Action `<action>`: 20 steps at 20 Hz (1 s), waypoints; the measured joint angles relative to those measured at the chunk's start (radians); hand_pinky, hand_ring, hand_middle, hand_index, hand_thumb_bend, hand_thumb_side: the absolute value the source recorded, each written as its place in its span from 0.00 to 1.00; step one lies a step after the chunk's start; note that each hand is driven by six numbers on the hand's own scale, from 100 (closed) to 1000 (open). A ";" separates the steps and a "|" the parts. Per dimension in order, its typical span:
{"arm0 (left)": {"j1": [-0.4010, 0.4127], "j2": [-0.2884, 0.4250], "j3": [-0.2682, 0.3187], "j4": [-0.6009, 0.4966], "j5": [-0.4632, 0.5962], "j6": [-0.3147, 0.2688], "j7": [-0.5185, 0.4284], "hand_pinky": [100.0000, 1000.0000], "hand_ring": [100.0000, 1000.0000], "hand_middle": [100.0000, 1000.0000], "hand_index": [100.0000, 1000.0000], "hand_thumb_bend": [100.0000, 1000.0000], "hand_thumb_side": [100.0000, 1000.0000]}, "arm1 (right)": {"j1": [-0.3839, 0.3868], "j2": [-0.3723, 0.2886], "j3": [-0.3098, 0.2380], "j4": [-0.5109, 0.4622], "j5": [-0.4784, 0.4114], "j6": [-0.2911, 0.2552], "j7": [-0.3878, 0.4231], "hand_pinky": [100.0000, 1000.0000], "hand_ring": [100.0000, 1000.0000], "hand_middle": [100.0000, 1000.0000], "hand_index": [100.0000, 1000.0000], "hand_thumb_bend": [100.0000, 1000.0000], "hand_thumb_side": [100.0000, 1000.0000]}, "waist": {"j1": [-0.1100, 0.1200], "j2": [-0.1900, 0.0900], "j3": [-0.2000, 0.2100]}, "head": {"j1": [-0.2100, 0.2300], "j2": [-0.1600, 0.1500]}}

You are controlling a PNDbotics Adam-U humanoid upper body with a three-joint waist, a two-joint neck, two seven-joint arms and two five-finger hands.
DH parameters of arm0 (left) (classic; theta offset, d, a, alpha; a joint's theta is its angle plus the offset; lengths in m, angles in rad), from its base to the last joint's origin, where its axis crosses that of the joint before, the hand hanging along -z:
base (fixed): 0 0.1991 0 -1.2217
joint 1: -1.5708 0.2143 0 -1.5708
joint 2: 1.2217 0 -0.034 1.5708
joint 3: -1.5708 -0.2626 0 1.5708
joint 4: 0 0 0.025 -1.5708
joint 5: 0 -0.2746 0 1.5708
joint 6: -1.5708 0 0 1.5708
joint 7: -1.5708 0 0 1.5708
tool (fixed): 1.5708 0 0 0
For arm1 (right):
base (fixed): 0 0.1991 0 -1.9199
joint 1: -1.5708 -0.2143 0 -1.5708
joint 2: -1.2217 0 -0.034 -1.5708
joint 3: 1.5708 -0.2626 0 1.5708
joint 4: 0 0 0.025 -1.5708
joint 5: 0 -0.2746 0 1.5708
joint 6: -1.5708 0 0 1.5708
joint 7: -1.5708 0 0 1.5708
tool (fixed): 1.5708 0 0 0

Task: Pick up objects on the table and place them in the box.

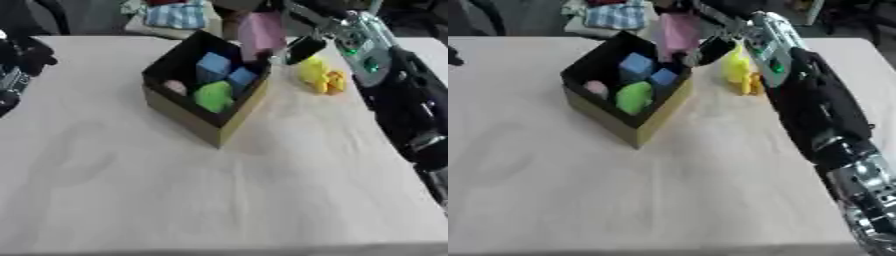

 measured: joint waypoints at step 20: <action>-0.012 -0.025 -0.012 -0.004 0.005 0.000 -0.006 0.74 0.57 0.52 0.78 0.47 0.62 | -0.010 0.111 -0.021 0.021 0.250 0.044 -0.220 0.74 0.84 0.97 1.00 0.51 0.43 | 0.010 0.000 0.015 | -0.031 -0.008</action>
